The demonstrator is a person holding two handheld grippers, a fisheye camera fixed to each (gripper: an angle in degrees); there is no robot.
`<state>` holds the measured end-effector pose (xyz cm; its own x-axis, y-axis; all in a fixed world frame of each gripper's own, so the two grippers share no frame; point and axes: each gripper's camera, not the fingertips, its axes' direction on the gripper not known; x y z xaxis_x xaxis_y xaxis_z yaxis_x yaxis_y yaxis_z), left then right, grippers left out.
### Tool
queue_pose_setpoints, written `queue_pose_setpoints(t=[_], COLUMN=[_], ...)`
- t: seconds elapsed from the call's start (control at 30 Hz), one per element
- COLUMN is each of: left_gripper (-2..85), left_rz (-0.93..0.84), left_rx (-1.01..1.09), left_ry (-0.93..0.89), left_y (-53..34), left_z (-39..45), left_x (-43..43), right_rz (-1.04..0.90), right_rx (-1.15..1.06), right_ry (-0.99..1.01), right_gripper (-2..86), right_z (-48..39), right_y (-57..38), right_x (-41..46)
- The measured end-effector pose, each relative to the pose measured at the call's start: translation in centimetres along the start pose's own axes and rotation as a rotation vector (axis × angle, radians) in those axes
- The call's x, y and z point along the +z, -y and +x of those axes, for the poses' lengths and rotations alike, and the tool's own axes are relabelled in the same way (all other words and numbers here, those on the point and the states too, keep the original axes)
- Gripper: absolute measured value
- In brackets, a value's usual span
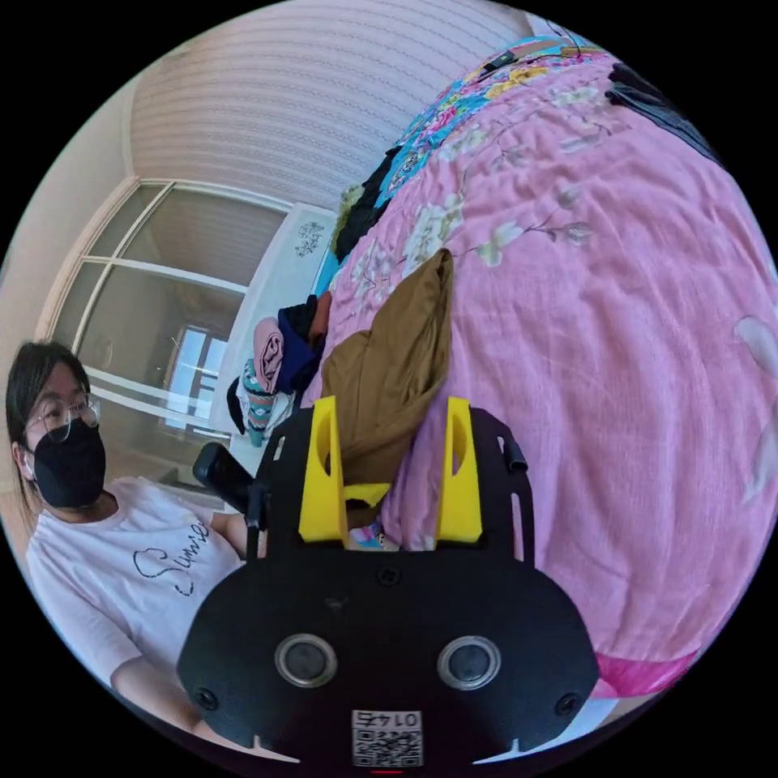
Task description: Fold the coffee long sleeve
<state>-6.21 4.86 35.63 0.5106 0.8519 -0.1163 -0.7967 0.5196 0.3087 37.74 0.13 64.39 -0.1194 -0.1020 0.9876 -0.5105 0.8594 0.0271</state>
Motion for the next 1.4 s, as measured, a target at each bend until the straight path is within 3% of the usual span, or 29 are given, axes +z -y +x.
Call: queue_pose_setpoints(t=[0.13,0.27,0.4,0.5,0.6,0.73,0.87,1.0,1.17,1.27,1.4], left_gripper=[-0.9,-0.9,-0.9,-0.9,-0.6,1.5,3.9,4.7,12.3,13.3,9.5], left_rz=[0.003,0.038,0.208,0.284,0.313,0.181,0.144,0.183,0.183,0.163,0.128], left_rx=[-0.010,-0.033,-0.168,-0.332,-0.473,-0.649,-0.751,-0.841,-0.937,-0.937,-0.949], left_ry=[0.004,0.000,0.041,0.058,0.213,0.429,0.322,0.326,0.255,0.185,0.185], left_y=[-0.8,-1.7,-5.1,-9.2,-14.0,-21.1,-25.4,-28.5,-29.9,-29.9,-29.8], left_z=[-0.6,-1.5,-3.5,-5.9,-7.9,-10.4,-11.6,-12.2,-14.8,-15.9,-16.2], left_x=[-0.6,-1.9,-7.2,-11.8,-16.0,-18.2,-20.6,-22.8,-21.1,-19.1,-19.5], right_rz=[0.087,0.039,-0.002,-0.136,-0.227,-0.421,-0.458,-0.455,-0.660,-0.789,-0.788], right_rx=[0.030,0.083,-0.070,-0.216,-0.309,-0.347,-0.458,-0.666,-0.708,-0.721,-0.765], right_ry=[0.041,0.114,0.091,0.051,0.020,-0.185,-0.152,-0.360,-0.421,-0.494,-0.519], right_gripper=[10.2,6.3,3.1,2.8,3.6,5.6,7.2,10.8,17.6,15.8,4.6], right_z=[3.0,3.3,-3.8,-11.9,-18.8,-22.7,-25.0,-27.1,-26.3,-25.7,-27.4], right_y=[4.8,7.7,8.6,9.1,8.1,5.7,4.2,4.4,4.5,2.5,1.2], right_x=[3.9,7.2,10.6,18.7,29.6,44.9,49.0,52.6,62.4,68.9,70.5])
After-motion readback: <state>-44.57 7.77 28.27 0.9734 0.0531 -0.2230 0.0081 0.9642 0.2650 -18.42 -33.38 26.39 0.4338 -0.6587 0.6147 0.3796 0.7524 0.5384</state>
